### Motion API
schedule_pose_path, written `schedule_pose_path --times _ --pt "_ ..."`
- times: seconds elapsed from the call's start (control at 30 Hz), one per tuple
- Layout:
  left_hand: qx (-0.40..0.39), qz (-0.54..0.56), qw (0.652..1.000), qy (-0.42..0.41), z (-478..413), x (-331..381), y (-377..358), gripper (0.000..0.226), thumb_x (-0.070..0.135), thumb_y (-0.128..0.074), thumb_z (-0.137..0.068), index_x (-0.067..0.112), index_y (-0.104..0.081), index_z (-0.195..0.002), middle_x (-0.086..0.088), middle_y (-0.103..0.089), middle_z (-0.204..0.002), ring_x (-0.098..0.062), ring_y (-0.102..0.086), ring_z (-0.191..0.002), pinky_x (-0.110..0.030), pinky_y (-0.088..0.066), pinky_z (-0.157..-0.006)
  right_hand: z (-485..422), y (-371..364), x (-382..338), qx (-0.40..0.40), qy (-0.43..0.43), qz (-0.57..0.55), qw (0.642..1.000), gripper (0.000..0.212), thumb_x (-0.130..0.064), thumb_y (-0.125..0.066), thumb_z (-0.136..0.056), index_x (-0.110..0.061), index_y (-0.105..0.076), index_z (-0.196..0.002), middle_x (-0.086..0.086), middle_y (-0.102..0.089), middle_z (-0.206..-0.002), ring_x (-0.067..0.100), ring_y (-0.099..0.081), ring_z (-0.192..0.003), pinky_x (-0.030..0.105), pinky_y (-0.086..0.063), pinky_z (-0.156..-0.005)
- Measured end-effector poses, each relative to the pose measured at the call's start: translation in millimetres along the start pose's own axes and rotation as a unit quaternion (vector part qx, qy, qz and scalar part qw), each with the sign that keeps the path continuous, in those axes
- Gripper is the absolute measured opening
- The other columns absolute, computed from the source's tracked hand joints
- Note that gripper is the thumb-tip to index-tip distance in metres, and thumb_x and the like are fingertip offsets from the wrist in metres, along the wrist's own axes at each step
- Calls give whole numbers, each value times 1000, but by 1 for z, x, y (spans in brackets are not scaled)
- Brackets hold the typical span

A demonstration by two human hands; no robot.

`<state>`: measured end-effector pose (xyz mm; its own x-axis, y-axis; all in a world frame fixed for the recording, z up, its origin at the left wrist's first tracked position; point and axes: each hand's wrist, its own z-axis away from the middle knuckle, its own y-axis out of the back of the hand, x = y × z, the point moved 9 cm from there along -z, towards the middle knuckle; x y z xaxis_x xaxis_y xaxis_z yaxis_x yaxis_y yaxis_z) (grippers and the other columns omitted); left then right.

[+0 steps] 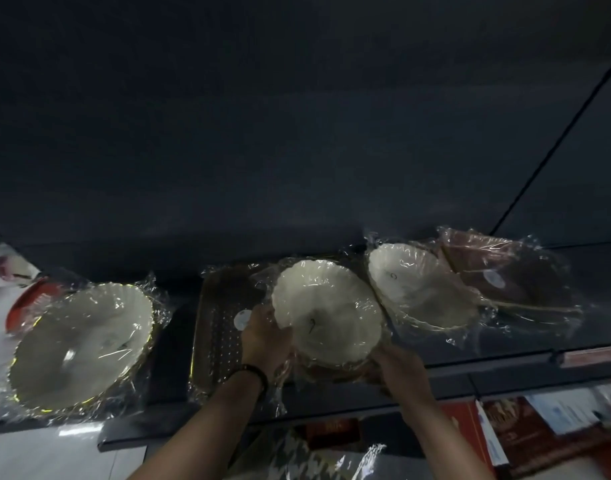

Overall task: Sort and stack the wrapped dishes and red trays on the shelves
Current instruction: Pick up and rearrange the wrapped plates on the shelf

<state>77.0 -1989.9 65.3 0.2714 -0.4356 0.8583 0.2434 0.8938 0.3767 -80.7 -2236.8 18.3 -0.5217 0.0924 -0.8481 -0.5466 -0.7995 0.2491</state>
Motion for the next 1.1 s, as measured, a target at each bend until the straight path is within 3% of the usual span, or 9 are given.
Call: schedule_pose_path --times 0.07,0.17,0.43,0.57,0.7,0.8,0.97,1.03,1.1 --pt "26 15 1000 -2 9 4 4 34 17 -72 -81 47 -64 -95 5 -75 -93 -29 -77 -82 -51 -66 -75 -3 -1 2 -2 -14 -11 1000 21 -15 -67 -95 0 -77 -85 19 -72 -70 21 -61 -57 23 -46 -45" --pt "58 52 997 5 15 -4 11 45 17 -69 -81 59 -62 -95 1 -75 -103 -28 -78 -83 -53 -67 -71 -5 -9 10 -24 -37 -64 997 20 -14 -68 -94 3 -75 -88 31 -74 -81 28 -63 -62 28 -47 -48" --pt "140 111 984 -12 33 -26 58 36 10 -70 -81 32 -69 -110 -1 -80 -92 -31 -79 -81 -62 -65 -69 -9 -23 -6 -30 7 -136 990 9 -20 -74 -94 -11 -76 -94 10 -76 -81 28 -70 -73 38 -55 -65" --pt "162 87 982 -44 48 -31 88 32 32 -68 -79 32 -69 -111 -4 -77 -95 -32 -75 -86 -63 -62 -78 -1 -47 -40 -47 88 -77 992 6 -21 -73 -96 -16 -73 -94 5 -72 -87 25 -68 -86 33 -49 -71" --pt "172 119 976 -58 59 -42 127 22 3 -68 -97 22 -69 -108 -14 -76 -88 -34 -75 -74 -57 -62 -67 18 -83 -62 -93 120 -54 987 20 -22 -71 -98 -14 -69 -80 9 -67 -69 13 -59 -64 27 -47 -62" --pt "170 130 975 -63 60 -52 163 25 2 -69 -97 26 -70 -106 -9 -78 -83 -23 -74 -68 -41 -60 -59 38 -112 -86 -97 187 -28 977 6 -17 -70 -98 -20 -75 -99 3 -72 -76 12 -62 -69 26 -48 -65" --pt "191 155 968 -56 64 -81 238 36 3 -61 -103 33 -74 -117 0 -80 -87 -15 -71 -68 -37 -58 -62 75 -184 -102 -124 247 1 961 39 -13 -73 -96 -32 -71 -130 -18 -77 -100 1 -71 -90 31 -55 -83" --pt "208 163 964 -37 67 -94 268 40 7 -56 -106 42 -75 -113 4 -81 -92 -19 -73 -71 -42 -63 -66 83 -216 -110 -136 270 10 953 40 -14 -72 -96 -31 -71 -132 -15 -78 -106 2 -72 -95 32 -57 -91" --pt "209 172 962 -24 67 -109 295 33 12 -54 -109 34 -75 -121 -4 -81 -101 -29 -76 -80 -57 -66 -76 93 -250 -119 -153 283 36 946 36 -14 -70 -97 -37 -71 -125 -9 -79 -95 -4 -70 -80 18 -56 -78"
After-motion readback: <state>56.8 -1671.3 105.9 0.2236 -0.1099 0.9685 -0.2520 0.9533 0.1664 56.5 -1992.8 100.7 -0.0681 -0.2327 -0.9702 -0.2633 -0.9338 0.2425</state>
